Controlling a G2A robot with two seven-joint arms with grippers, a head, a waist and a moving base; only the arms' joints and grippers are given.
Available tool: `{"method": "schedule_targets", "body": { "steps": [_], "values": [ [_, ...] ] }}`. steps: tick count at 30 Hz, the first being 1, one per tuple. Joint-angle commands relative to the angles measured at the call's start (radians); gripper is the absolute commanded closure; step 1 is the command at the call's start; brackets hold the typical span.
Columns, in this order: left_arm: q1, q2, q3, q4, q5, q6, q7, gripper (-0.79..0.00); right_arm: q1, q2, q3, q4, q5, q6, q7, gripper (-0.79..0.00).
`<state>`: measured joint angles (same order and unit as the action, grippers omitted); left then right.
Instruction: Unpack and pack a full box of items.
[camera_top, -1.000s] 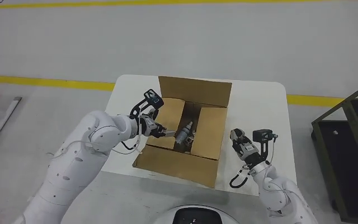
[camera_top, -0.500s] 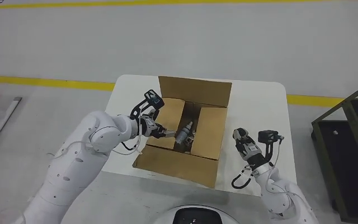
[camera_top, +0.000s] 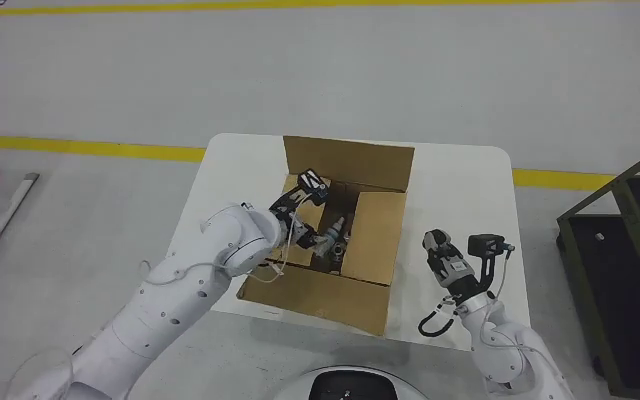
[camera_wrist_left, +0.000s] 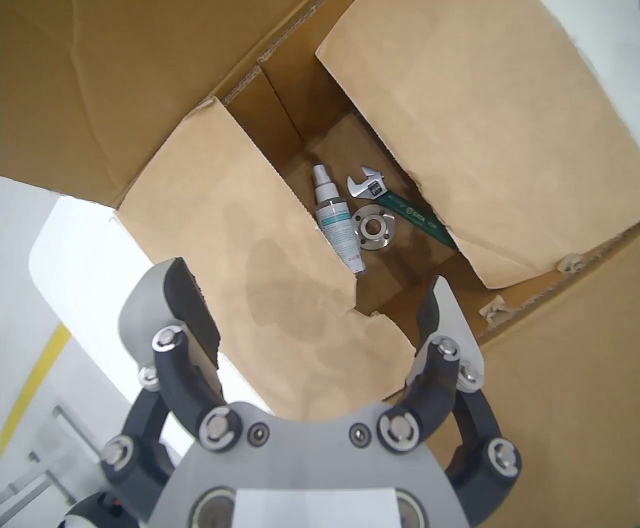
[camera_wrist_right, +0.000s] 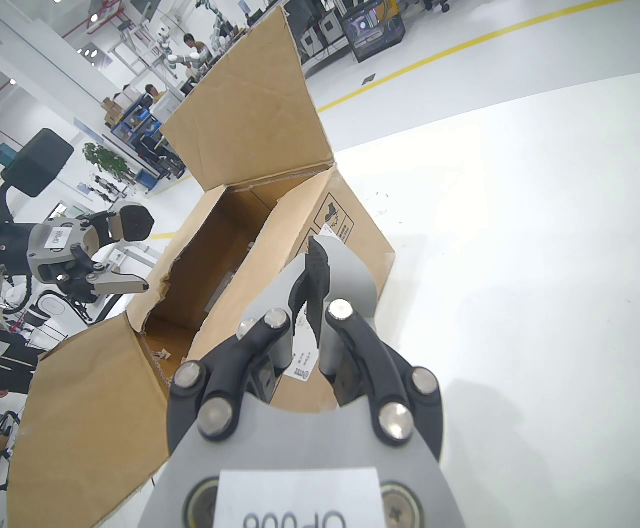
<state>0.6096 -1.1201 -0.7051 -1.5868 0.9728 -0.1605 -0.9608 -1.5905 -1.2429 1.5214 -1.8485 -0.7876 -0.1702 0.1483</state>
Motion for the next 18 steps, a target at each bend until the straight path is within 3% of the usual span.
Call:
{"method": "schedule_targets", "body": {
  "steps": [1,9,18],
  "values": [
    [-0.01,-0.013,0.026,0.004,0.024,0.037,-0.003,-0.785,0.0,0.0,0.0,0.0,0.0,0.001,-0.001,0.0],
    [-0.046,-0.066,0.104,0.08,0.118,0.159,-0.026,-0.785,0.003,0.001,0.031,-0.001,0.004,0.024,-0.027,0.0],
    [-0.064,-0.107,0.139,0.179,0.152,0.152,-0.063,-0.785,-0.028,0.003,0.071,0.003,0.029,0.028,-0.039,0.0]
  ]
}}
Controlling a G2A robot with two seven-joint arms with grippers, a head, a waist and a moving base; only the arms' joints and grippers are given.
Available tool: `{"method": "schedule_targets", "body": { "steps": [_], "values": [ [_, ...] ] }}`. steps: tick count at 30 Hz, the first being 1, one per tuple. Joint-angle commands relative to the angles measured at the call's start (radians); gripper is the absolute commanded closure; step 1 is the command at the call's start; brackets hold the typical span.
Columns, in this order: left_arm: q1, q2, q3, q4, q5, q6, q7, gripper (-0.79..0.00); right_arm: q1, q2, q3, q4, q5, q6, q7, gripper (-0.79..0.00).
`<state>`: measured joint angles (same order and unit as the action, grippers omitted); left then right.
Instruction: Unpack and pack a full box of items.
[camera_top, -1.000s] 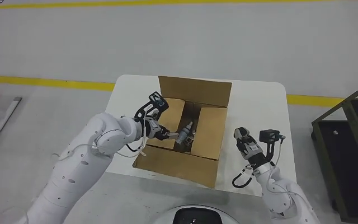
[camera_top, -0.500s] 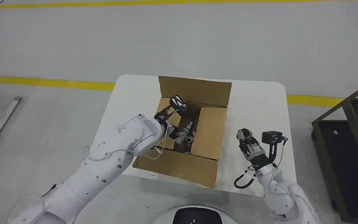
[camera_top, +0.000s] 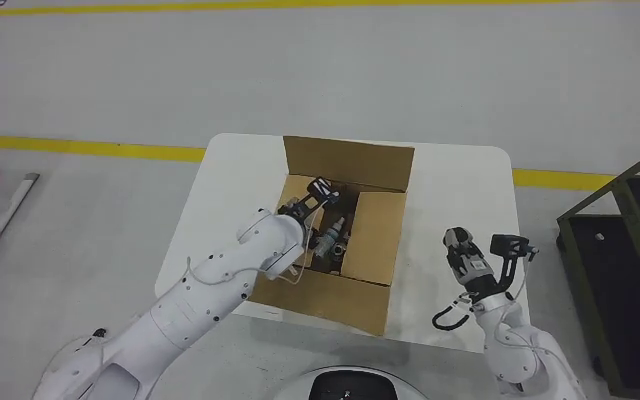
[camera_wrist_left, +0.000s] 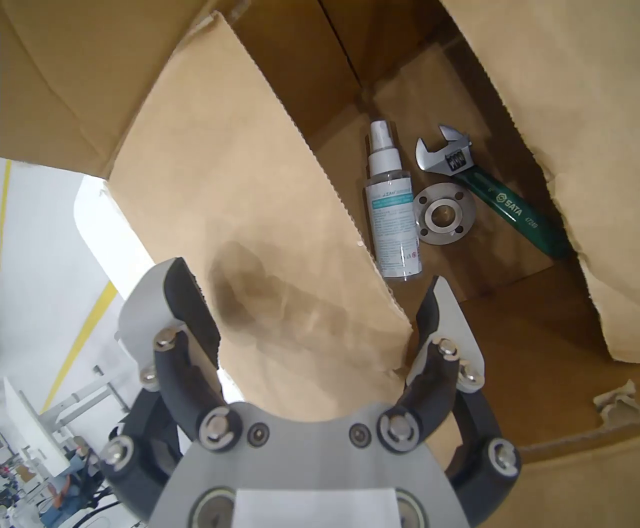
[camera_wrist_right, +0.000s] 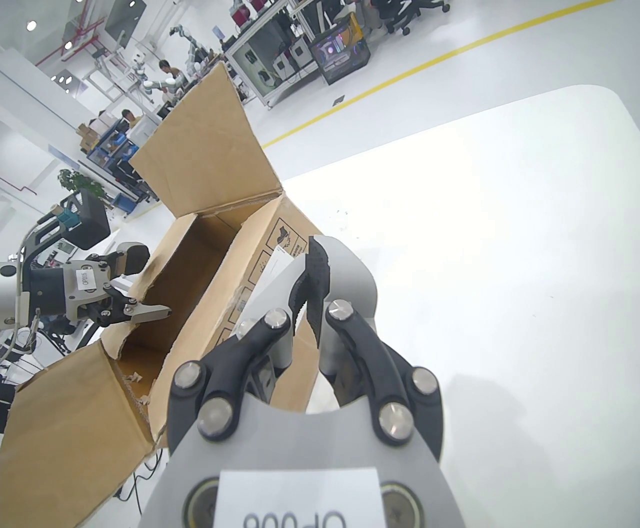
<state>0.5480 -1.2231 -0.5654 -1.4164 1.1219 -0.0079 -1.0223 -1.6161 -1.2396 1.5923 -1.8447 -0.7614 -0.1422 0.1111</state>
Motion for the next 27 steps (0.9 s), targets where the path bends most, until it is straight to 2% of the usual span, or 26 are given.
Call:
{"method": "schedule_targets", "body": {
  "steps": [1,8,9,10,12,13,14,27],
  "values": [
    [-0.004,-0.007,0.0,0.014,0.012,0.001,-0.003,-0.785,-0.006,0.0,0.0,-0.001,0.005,0.0,-0.002,0.0],
    [-0.001,-0.02,-0.011,0.017,0.061,0.002,-0.014,-0.785,-0.006,-0.002,-0.012,-0.006,0.005,0.004,-0.005,0.0],
    [0.0,-0.02,-0.015,0.014,0.07,0.001,-0.013,-0.739,-0.005,-0.002,-0.015,-0.007,0.004,0.005,-0.004,0.0],
    [0.002,-0.02,-0.018,0.011,0.078,0.002,-0.013,-0.533,-0.004,-0.002,-0.016,-0.008,0.004,0.004,-0.004,0.0],
    [0.01,-0.02,-0.026,0.002,0.096,0.001,-0.017,-0.231,-0.002,-0.003,-0.02,-0.009,0.003,0.004,-0.005,0.0],
    [0.016,-0.019,-0.032,-0.003,0.102,0.002,-0.021,-0.148,-0.002,-0.003,-0.021,-0.01,0.003,0.003,-0.005,0.0],
    [0.023,-0.018,-0.041,-0.01,0.109,0.001,-0.026,-0.012,-0.003,-0.003,-0.023,-0.01,0.003,0.003,-0.006,0.0],
    [0.082,-0.008,-0.131,-0.074,0.164,-0.01,-0.061,0.0,-0.022,-0.004,-0.03,-0.025,0.002,-0.004,-0.01,0.0]
  ]
}}
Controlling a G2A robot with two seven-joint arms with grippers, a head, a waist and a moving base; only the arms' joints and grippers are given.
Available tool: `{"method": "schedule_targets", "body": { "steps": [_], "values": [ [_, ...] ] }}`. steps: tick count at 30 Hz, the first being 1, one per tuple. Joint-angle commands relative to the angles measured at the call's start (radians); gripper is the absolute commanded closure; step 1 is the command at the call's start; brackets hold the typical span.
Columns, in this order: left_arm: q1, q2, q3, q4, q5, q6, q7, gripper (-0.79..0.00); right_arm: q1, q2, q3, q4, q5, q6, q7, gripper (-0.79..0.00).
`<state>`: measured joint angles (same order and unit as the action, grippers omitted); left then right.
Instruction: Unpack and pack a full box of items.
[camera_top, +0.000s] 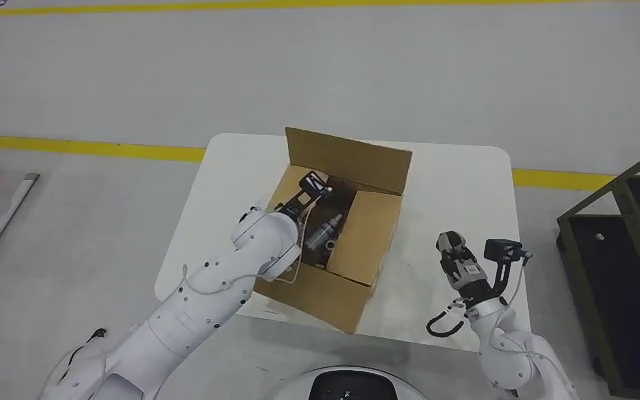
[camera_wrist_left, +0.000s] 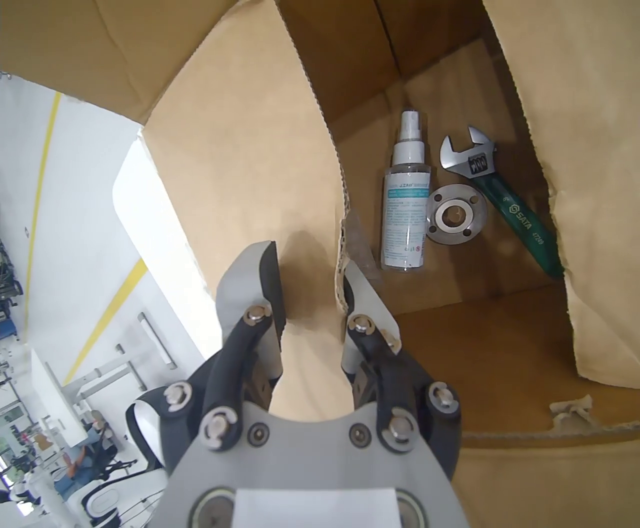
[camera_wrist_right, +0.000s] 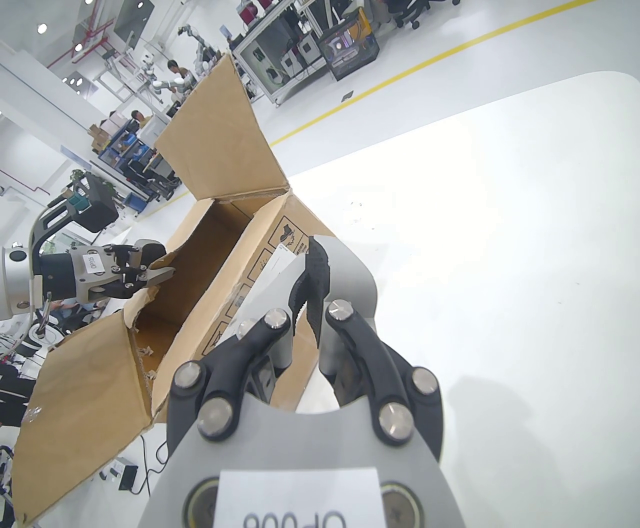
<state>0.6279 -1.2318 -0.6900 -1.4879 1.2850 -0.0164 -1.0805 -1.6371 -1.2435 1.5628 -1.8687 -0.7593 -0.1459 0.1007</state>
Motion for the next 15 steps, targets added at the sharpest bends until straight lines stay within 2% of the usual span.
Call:
{"method": "schedule_targets", "body": {
  "steps": [1,5,15],
  "values": [
    [0.006,0.001,-0.018,-0.007,0.003,-0.006,-0.005,0.0,-0.003,0.0,0.0,-0.002,0.0,0.0,0.0,0.0],
    [0.018,0.006,-0.066,-0.026,-0.005,-0.007,-0.006,0.0,-0.006,0.0,-0.002,-0.008,0.001,-0.003,0.002,0.0],
    [0.075,0.021,-0.217,-0.137,-0.165,-0.022,-0.048,0.0,-0.002,-0.001,-0.003,-0.013,0.019,-0.009,0.005,0.0]
  ]
}}
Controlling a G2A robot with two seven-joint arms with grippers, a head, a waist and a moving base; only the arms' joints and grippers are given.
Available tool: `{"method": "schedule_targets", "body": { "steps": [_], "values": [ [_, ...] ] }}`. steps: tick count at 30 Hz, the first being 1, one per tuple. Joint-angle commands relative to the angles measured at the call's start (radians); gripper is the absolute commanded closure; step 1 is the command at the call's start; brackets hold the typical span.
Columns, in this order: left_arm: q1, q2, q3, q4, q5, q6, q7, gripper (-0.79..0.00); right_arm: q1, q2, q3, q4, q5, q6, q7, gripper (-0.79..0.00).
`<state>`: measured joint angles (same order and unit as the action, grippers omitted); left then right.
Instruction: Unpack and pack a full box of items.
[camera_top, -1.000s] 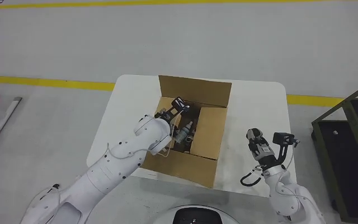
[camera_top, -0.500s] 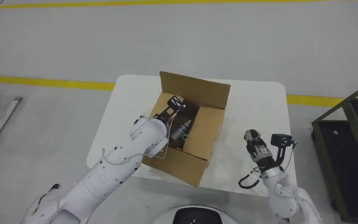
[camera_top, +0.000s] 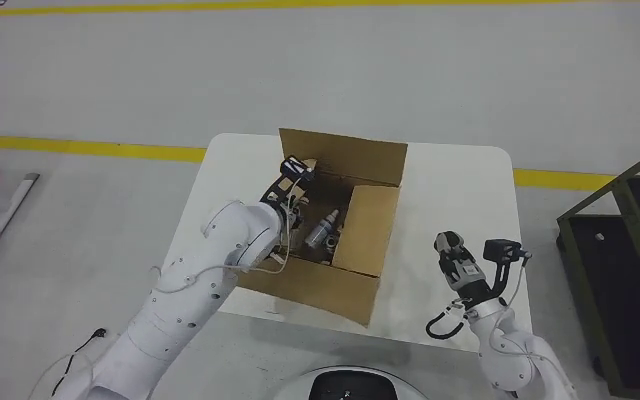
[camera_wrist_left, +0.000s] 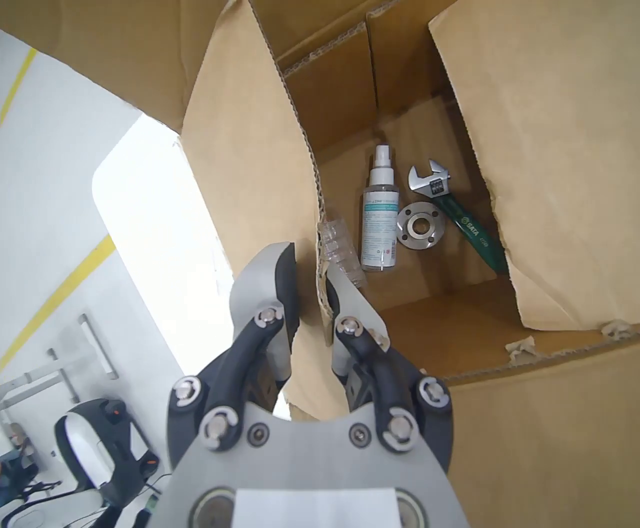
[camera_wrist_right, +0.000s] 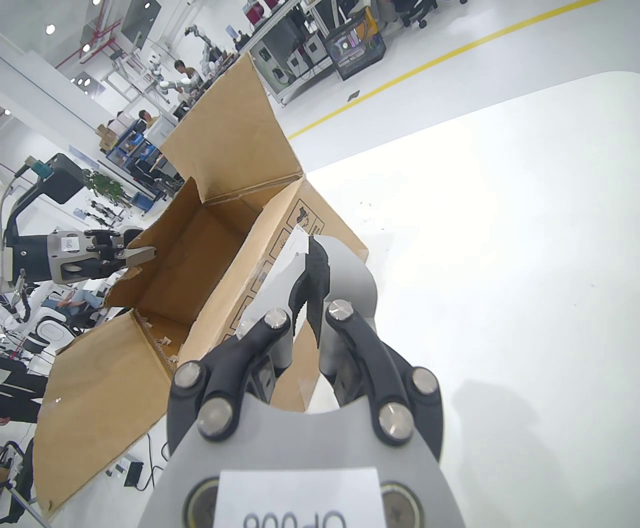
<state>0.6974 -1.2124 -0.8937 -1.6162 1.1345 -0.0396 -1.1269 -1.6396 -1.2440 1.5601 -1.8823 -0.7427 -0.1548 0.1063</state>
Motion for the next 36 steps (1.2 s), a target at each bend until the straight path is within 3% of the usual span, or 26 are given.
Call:
{"method": "schedule_targets", "body": {
  "steps": [1,13,14,15,16,17,18,29,36],
  "values": [
    [0.013,0.003,-0.031,-0.021,-0.039,0.004,-0.008,0.0,0.001,0.0,0.0,0.0,0.01,-0.002,-0.001,0.0],
    [0.087,0.025,-0.25,-0.151,-0.396,0.041,-0.13,0.0,0.018,-0.001,0.017,-0.007,0.106,-0.005,0.023,0.0],
    [0.097,0.028,-0.262,-0.161,-0.397,0.045,-0.14,-0.034,0.019,-0.002,0.018,-0.006,0.111,-0.004,0.026,0.0],
    [0.101,0.03,-0.267,-0.165,-0.392,0.044,-0.143,-0.234,0.02,-0.001,0.018,-0.005,0.112,-0.004,0.028,0.0],
    [0.109,0.032,-0.272,-0.167,-0.387,0.042,-0.145,-0.366,0.022,-0.002,0.016,-0.003,0.112,-0.003,0.03,0.0],
    [0.118,0.034,-0.277,-0.162,-0.379,0.045,-0.148,-0.665,0.024,-0.002,0.013,0.001,0.112,-0.003,0.033,0.0],
    [0.123,0.036,-0.28,-0.163,-0.368,0.042,-0.15,-0.785,0.027,-0.002,0.01,0.003,0.112,-0.001,0.036,0.0],
    [0.148,0.057,-0.289,-0.158,-0.148,-0.001,-0.142,-0.785,0.052,-0.003,-0.033,0.027,0.081,0.04,0.091,0.0],
    [0.168,0.069,-0.318,-0.097,-0.043,-0.002,-0.121,-0.785,0.059,-0.003,-0.039,0.038,0.064,0.062,0.1,0.0]
  ]
}}
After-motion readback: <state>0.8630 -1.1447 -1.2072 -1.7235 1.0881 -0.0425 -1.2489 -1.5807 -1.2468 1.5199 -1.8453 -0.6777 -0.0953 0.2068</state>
